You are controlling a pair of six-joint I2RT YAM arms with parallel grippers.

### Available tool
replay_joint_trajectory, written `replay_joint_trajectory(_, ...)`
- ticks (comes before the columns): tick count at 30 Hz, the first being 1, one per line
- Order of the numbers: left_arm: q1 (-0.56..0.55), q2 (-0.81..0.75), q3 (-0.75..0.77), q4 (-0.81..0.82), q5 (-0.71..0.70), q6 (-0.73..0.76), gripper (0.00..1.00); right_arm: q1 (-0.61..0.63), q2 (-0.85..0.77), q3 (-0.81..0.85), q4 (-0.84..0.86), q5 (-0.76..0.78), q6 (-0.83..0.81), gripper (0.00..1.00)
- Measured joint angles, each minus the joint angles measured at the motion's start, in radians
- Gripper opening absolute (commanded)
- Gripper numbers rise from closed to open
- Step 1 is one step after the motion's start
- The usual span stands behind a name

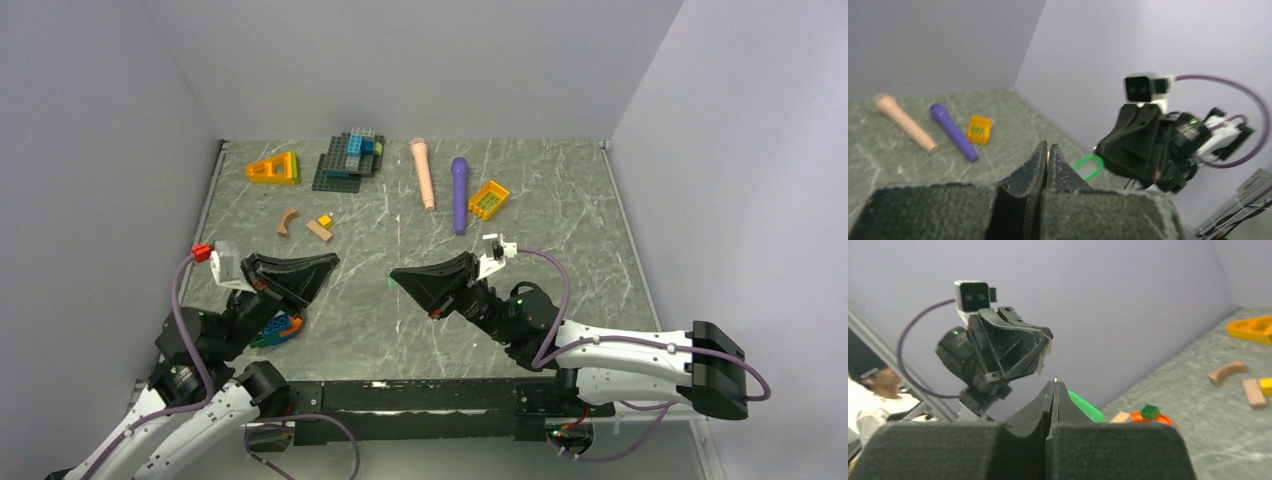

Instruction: Remove the keys from the keyring

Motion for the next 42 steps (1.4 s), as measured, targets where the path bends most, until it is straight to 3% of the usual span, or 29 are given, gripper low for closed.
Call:
replay_joint_trajectory(6, 0.000, 0.086, 0.050, -0.219, -0.069, 0.025, 0.00, 0.000, -0.133, 0.000, -0.309, 0.090, -0.020, 0.00)
replay_joint_trajectory(13, 0.000, 0.134, -0.069, -0.319, -0.123, 0.000, 0.00, 0.000, -0.248, -0.008, -0.641, 0.204, 0.019, 0.00)
replay_joint_trajectory(18, 0.000, 0.229, -0.174, -0.317, -0.179, -0.016, 0.29, 0.000, -0.296, -0.060, -0.778, 0.247, 0.069, 0.00)
replay_joint_trajectory(21, 0.000, 0.326, -0.187, -0.305, -0.225, -0.013, 0.61, 0.000, -0.312, -0.074, -0.833, 0.259, 0.093, 0.00)
replay_joint_trajectory(23, 0.001, 0.394, -0.187, -0.283, -0.255, -0.010, 0.78, 0.000, -0.318, -0.076, -0.849, 0.266, 0.103, 0.00)
replay_joint_trajectory(24, 0.001, 0.426, -0.186, -0.273, -0.268, -0.010, 0.82, 0.000, -0.321, -0.077, -0.856, 0.270, 0.109, 0.00)
replay_joint_trajectory(32, 0.007, 0.517, -0.129, -0.280, -0.300, 0.000, 0.94, 0.005, -0.334, -0.080, -0.897, 0.279, 0.128, 0.00)
replay_joint_trajectory(42, 0.006, 0.293, 0.031, -0.499, -0.279, 0.005, 1.00, 0.005, -0.379, -0.080, -0.990, 0.309, 0.132, 0.00)
